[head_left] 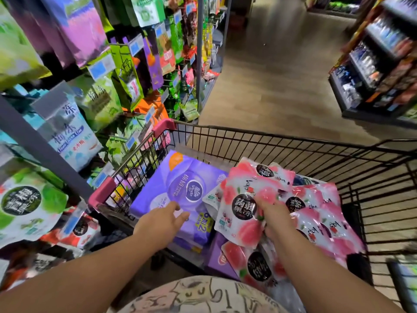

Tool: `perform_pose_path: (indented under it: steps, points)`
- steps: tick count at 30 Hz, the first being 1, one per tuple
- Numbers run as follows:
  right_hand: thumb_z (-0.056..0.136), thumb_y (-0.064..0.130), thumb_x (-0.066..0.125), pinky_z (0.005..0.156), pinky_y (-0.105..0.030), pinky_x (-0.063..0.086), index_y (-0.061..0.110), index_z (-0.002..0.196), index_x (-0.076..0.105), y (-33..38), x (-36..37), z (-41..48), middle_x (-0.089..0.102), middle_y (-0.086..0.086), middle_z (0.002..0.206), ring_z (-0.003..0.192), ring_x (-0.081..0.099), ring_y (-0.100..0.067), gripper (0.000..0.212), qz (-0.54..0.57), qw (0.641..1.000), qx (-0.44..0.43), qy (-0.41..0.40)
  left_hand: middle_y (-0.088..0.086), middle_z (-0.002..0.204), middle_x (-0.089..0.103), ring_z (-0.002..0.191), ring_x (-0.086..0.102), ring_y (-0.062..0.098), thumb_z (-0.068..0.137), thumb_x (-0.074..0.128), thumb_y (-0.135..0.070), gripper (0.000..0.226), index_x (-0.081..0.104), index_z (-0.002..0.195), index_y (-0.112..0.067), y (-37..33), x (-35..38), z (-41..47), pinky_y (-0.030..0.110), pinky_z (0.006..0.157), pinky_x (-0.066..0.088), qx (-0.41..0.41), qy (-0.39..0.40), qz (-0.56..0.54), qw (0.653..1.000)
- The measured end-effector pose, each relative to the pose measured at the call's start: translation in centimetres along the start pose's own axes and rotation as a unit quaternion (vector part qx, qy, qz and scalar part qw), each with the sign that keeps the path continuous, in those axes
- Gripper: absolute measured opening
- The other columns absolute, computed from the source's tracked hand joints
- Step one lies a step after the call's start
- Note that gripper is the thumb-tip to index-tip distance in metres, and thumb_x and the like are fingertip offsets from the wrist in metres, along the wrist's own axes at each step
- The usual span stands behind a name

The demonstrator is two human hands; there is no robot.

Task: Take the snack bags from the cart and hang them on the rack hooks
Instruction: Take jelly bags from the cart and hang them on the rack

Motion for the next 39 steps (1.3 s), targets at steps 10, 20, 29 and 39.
perform_pose_path:
  steps: [10,20,29,39]
  points:
    - [0.085,0.022,0.064,0.086,-0.041,0.055,0.007,0.114,0.058,3.1,9.3,-4.5,0.071,-0.011,0.098,0.087,0.068,-0.021,0.034,0.121,0.955,-0.033,0.268,-0.012,0.115,0.066,0.106,0.061,0.013,0.026,0.014,-0.106,0.122,0.047,0.124,-0.042,-0.3,-1.2,-1.0,0.028,0.069,0.040,0.048,0.074,-0.033,0.996]
    - [0.101,0.031,0.049,0.048,-0.019,0.046,0.011,0.098,0.060,3.3,10.4,-2.7,0.061,-0.002,0.075,0.052,0.058,-0.007,0.023,0.065,0.985,-0.016,0.162,-0.002,0.068,0.037,0.106,0.057,0.028,0.076,0.004,-0.079,0.073,0.047,0.074,-0.020,0.0,-1.3,-2.0,0.033,0.081,0.040,0.035,0.074,0.002,0.997]
    - [0.099,0.030,0.055,0.055,-0.028,0.045,0.005,0.107,0.053,2.7,4.3,3.8,0.045,-0.005,0.062,0.053,0.047,-0.014,0.026,0.239,0.961,0.134,-0.041,-0.005,0.065,0.031,0.083,0.057,0.027,0.099,0.027,-0.052,0.044,0.048,0.076,-0.021,-0.4,-1.7,-2.1,0.035,0.076,0.043,0.024,0.035,0.040,0.998]
    - [0.098,0.022,0.058,0.089,-0.031,0.052,0.006,0.101,0.057,2.5,4.6,9.0,0.064,-0.011,0.118,0.115,0.062,-0.023,0.016,0.368,0.908,0.183,-0.077,0.004,0.082,0.058,0.096,0.062,0.024,0.091,0.020,-0.065,0.050,0.037,0.066,-0.025,-0.3,-1.5,-1.9,0.032,0.075,0.040,0.001,0.046,0.028,0.999]
Point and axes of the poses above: each hand's wrist, its own z-axis towards the middle knuckle, its own x-axis out of the palm, y = z × x, the point moved 4 cm from there along z, towards the middle knuckle
